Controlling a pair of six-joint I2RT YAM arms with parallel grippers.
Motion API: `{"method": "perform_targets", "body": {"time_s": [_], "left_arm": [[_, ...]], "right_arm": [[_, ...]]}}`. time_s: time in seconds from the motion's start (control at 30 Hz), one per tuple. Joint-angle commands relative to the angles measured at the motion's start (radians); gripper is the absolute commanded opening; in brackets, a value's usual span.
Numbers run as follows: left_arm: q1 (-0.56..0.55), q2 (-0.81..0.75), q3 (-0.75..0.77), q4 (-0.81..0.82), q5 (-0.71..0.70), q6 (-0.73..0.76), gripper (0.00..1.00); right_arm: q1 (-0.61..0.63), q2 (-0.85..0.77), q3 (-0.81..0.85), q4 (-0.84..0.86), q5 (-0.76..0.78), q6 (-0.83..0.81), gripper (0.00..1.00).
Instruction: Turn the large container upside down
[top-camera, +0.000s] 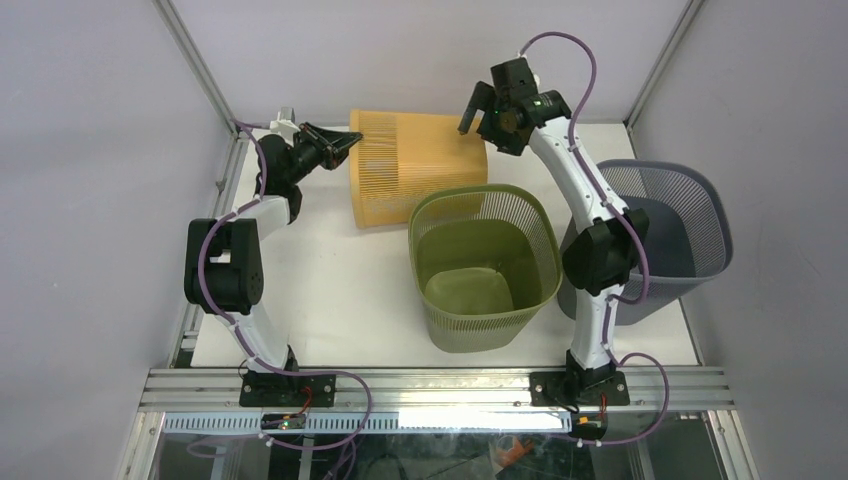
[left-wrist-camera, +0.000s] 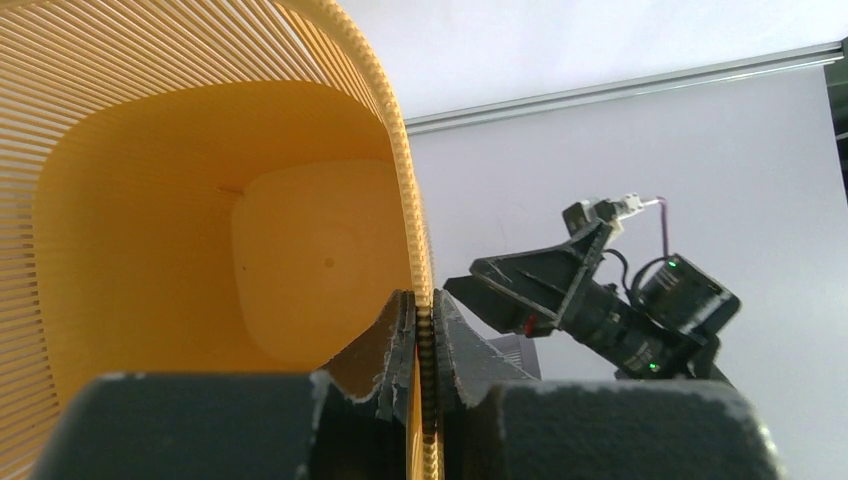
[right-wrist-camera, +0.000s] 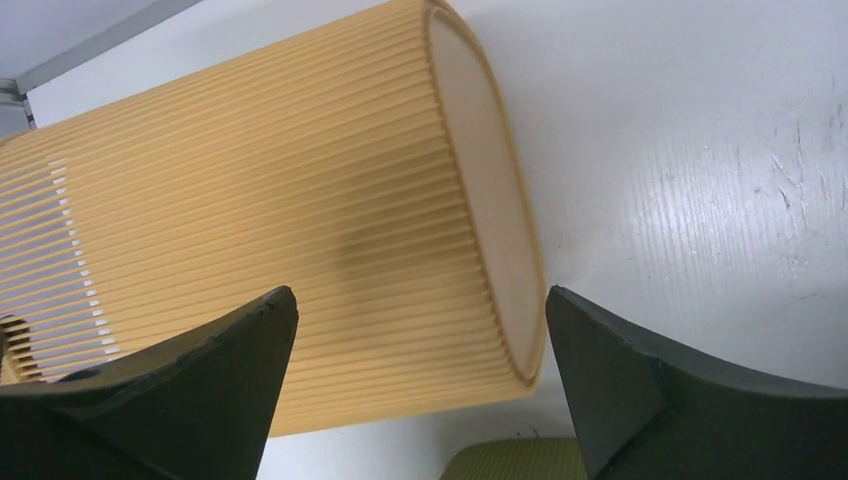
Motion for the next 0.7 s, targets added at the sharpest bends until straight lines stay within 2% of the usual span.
{"method": "perform_targets", "body": {"time_s": [0.0, 0.37, 0.67], "left_arm": [[0.005, 0.021, 0.030, -0.078, 0.033, 0.080, 0.00], [0.001, 0.039, 0.055, -0.130, 0.070, 0.114, 0.00], [-0.045, 0.070, 0.097, -0.211, 0.096, 0.188, 0.00]], "right_arm": [[-0.075, -0.025, -0.060, 0.154, -0.163, -0.030, 1.00], [-0.088, -0.058, -0.236, 0.376, -0.526, 0.022, 1.00], [-0.084, -0.205, -0.285, 0.430, -0.538, 0.046, 0.99]]}}
